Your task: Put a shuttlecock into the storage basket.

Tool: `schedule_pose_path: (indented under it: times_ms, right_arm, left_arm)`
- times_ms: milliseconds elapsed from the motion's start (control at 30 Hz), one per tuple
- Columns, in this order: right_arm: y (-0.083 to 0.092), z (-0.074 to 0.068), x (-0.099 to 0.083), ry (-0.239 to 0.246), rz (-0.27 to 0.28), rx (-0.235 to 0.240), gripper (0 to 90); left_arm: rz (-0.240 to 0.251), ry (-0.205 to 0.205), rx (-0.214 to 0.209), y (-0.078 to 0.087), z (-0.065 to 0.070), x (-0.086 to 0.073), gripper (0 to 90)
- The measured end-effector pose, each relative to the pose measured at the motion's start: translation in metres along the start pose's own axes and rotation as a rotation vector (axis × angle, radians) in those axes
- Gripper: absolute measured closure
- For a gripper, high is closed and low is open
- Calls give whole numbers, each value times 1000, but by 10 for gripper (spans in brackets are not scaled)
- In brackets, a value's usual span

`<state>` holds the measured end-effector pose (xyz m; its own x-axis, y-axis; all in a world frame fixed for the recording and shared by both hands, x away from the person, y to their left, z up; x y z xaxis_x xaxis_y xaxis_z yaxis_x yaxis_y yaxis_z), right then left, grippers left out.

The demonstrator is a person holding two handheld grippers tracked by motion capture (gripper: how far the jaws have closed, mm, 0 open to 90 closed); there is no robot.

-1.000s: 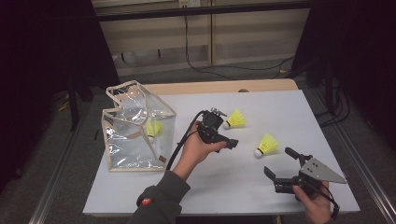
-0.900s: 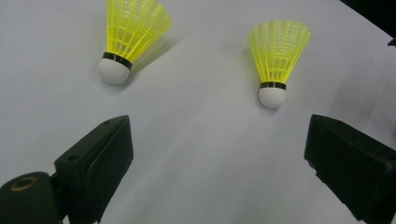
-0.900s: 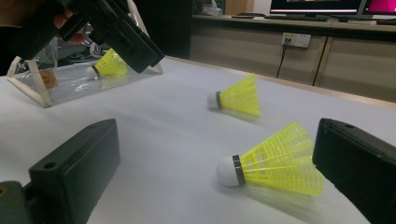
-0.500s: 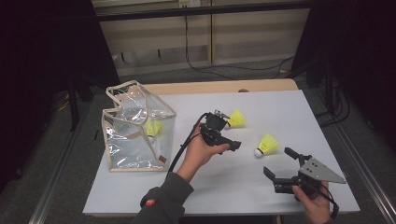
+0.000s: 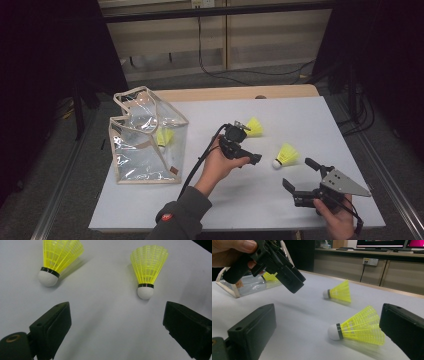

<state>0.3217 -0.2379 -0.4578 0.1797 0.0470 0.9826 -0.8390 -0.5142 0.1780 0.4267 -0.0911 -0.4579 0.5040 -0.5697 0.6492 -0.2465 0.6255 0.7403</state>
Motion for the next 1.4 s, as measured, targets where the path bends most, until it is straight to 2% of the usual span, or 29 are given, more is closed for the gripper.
schedule_pose_path:
  times_ms: [300,700,933,1233,1400]
  right_arm:
    - [0,0,0,2,-1,1,8]
    - [0,0,0,0,-2,1,9]
    - [0,0,0,0,-2,-1,9]
    - [0,0,0,-1,-1,0,8]
    - [0,0,-1,3,-3,0,9]
  left_arm:
    - [1,6,-2,-6,3,-1,82]
    - [-14,-18,-6,-15,7,-4,82]
    - [-3,-10,-10,-20,9,-3,80]
    - [-5,-30,-20,-25,13,-4,77]
    - [10,-24,-29,-30,17,-3,76]
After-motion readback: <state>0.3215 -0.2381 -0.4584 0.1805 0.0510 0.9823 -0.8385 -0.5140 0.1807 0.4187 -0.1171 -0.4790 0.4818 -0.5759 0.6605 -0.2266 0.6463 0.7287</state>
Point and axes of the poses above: each handheld gripper's, and its own axes: y roughly backward along the jaws, x roughly out of its top, z roughly to its right, the point moved 9 cm from there along -y, roughly forward along the jaws, and after that the axes turned 3 degrees about -y, right-handed, at the moved point
